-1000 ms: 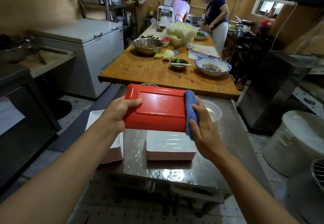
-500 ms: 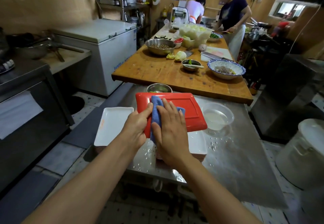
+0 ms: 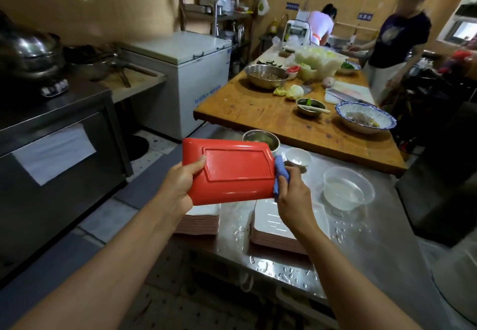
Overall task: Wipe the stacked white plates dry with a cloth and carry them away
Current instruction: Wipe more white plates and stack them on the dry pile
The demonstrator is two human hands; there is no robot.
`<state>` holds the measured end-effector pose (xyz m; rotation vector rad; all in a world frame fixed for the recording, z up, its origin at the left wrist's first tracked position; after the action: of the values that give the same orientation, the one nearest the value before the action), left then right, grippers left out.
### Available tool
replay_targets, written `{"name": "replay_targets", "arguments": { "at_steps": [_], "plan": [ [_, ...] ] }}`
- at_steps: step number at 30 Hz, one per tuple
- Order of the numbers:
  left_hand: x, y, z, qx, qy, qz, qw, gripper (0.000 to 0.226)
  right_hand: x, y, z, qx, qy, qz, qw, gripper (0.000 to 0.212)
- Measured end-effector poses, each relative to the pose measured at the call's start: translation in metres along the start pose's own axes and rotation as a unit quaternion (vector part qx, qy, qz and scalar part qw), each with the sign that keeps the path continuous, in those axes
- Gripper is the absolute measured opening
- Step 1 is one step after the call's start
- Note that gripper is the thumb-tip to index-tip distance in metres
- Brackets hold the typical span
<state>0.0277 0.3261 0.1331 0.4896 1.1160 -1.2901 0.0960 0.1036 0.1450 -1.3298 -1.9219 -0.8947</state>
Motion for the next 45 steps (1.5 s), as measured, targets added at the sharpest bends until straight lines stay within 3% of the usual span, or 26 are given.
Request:
{"name": "replay_targets", "arguments": {
  "at_steps": [4, 6, 7, 10, 13, 16, 21, 25, 29, 36, 45],
  "plan": [
    [-0.021, 0.002, -0.011, 0.000, 0.056, 0.080, 0.995, 0.022, 0.004, 0.006, 0.012, -0.004, 0.044, 0.014, 0.999, 0.025],
    [-0.039, 0.000, -0.010, -0.013, 0.184, 0.166, 0.969, 0.011, 0.005, 0.008, 0.017, 0.001, 0.068, 0.027, 0.997, 0.026],
    [-0.048, -0.002, -0.007, -0.024, 0.284, 0.217, 0.934, 0.008, 0.006, 0.010, 0.020, 0.009, 0.072, 0.030, 0.997, 0.025],
    [-0.053, -0.009, 0.007, -0.027, 0.549, 0.311, 0.776, 0.015, 0.009, 0.012, 0.031, 0.038, 0.069, 0.034, 0.996, 0.015],
    [-0.029, -0.005, 0.010, 0.005, 0.686, 0.310, 0.658, 0.018, 0.009, 0.011, 0.038, 0.050, 0.073, 0.031, 0.996, 0.009],
    [-0.008, -0.004, 0.005, 0.021, 0.755, 0.305, 0.580, 0.021, 0.007, 0.010, 0.041, 0.056, 0.070, 0.033, 0.995, 0.009],
    [0.018, -0.007, -0.001, 0.086, 0.785, 0.279, 0.547, 0.020, -0.004, 0.008, 0.041, 0.050, 0.072, 0.047, 0.995, 0.009],
    [0.034, -0.009, -0.008, 0.102, 0.811, 0.288, 0.498, 0.037, -0.011, 0.008, 0.040, 0.048, 0.072, 0.054, 0.995, 0.009],
    [0.048, 0.003, -0.021, 0.112, 0.813, 0.263, 0.507, 0.039, -0.019, 0.007, 0.045, 0.055, 0.070, 0.063, 0.994, 0.009],
    [0.077, 0.037, -0.053, 0.107, 0.798, 0.197, 0.560, 0.041, -0.034, 0.006, 0.050, 0.055, 0.074, 0.078, 0.993, 0.009],
    [0.096, 0.070, -0.067, 0.117, 0.839, 0.082, 0.525, 0.060, -0.059, 0.005, 0.045, 0.047, 0.069, 0.103, 0.991, 0.010]
  ]
}}
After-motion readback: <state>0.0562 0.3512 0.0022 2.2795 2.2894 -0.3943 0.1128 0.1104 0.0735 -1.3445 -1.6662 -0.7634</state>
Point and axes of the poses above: each hand's wrist, its own y-axis towards the middle knuckle, its own z-axis out of the palm, x = y × z, the point moved 8 cm from there along y, towards the middle knuckle, and after that the axes turned 9 degrees about x, right-handed, at the moved point
